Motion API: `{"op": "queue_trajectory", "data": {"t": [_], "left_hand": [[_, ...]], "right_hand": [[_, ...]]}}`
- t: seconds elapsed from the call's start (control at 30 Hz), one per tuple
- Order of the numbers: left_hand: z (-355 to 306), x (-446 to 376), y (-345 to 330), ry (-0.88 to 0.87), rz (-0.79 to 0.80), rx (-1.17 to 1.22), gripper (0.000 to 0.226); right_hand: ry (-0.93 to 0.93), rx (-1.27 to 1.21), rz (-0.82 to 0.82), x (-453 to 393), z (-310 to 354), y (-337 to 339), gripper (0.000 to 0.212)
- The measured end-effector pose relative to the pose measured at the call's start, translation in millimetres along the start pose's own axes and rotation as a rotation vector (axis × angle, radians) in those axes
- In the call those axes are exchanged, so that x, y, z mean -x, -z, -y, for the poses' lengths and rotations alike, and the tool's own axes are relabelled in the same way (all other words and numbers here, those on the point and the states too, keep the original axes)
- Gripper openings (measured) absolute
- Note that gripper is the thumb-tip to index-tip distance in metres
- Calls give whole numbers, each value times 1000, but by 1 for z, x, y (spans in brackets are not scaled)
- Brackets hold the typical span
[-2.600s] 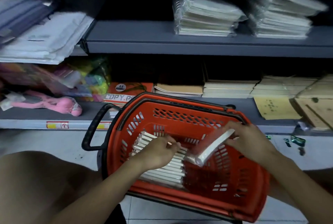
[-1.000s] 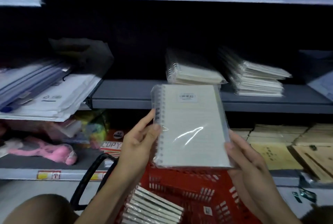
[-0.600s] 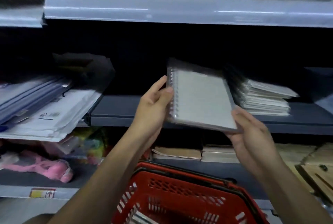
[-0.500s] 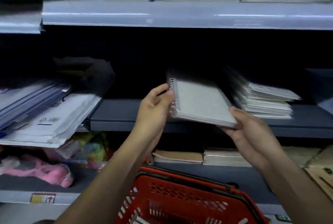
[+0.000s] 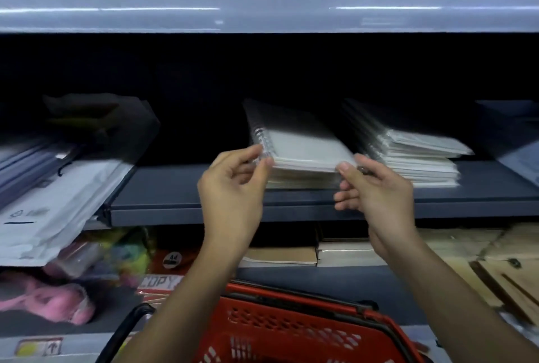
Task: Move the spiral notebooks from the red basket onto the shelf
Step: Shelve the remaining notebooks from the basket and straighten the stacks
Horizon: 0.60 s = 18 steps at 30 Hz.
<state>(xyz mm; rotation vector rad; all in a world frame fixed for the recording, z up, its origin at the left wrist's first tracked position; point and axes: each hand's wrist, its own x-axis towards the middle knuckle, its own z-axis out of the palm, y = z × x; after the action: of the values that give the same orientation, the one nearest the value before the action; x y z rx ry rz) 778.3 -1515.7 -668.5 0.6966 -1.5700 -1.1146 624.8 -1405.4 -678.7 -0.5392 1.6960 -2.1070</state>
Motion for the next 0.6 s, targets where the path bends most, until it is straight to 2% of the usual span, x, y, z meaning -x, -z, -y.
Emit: {"op": "queue_trajectory", "data": {"t": [0.17,0.33,0.37,0.43,0.5,0.6], "left_hand": [[11,-32,-9,39,4,-121,9],[18,-31,4,53,39,-114,22],[21,-26,12,56,42,-111,24],[32,-9,28,76,60,-104,22],[49,17,44,134,90,-133,16],[96,67,62,389,286,-255,15]], "right_hand": [[-37,90,-38,-29,3,-15,54],[-4,116,-32,-16,7,-12,56],[20,113,-42,-6,7,-6,54],[43,142,-56,26,-1,8,35],[-67,162,-4,64,-25,20,13],[-500,239,199,114,-89,29,10]]}}
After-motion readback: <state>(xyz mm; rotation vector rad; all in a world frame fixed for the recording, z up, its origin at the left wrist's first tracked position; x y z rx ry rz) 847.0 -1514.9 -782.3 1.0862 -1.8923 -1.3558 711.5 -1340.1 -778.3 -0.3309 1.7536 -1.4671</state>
